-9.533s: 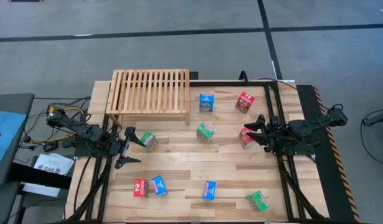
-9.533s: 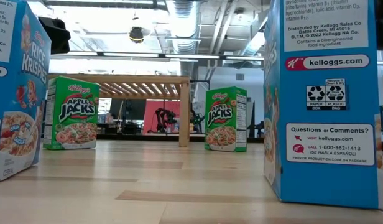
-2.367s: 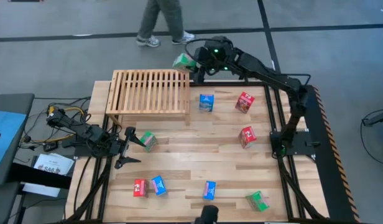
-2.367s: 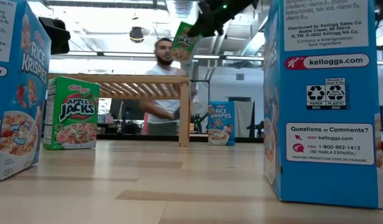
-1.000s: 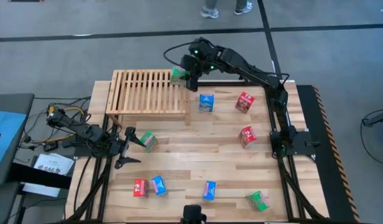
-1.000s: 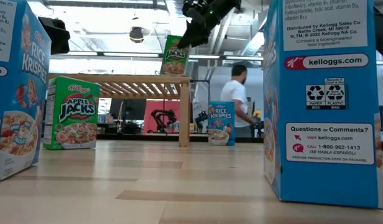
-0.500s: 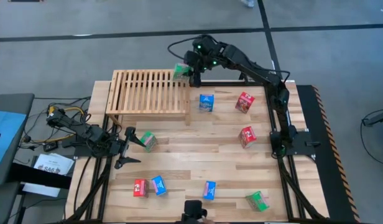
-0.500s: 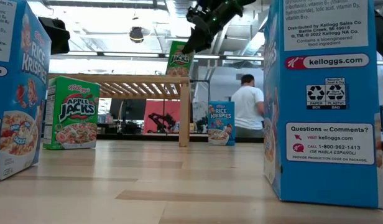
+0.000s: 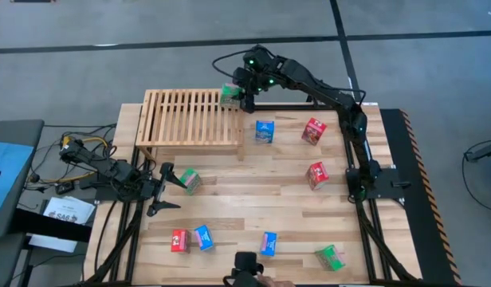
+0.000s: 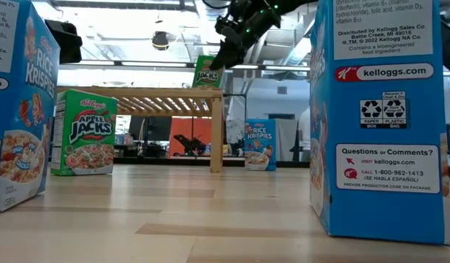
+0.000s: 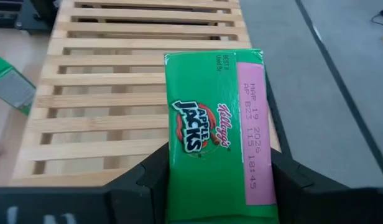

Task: Stack cereal on shelf
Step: Put the top right green cereal box on the shelf

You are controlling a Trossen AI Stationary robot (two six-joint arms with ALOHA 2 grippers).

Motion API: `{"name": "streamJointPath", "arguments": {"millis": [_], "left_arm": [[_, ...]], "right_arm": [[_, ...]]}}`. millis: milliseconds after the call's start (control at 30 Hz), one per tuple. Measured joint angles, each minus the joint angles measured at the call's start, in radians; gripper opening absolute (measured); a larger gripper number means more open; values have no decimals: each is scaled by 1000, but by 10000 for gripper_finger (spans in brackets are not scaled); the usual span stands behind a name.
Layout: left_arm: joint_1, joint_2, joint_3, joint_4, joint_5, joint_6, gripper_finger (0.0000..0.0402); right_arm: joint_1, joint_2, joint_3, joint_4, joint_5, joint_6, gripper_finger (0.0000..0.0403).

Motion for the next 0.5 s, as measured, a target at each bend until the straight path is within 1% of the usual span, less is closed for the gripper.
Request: {"name": "streamJointPath", "arguments": {"millis": [300,500], "left_arm": [[0,0,0,0,0,0,318],[0,0,0,0,0,0,318]], "right_arm": [[-6,0,0,-2,-5,0,202],[-10,0,0,2,-4,0,234]]}}
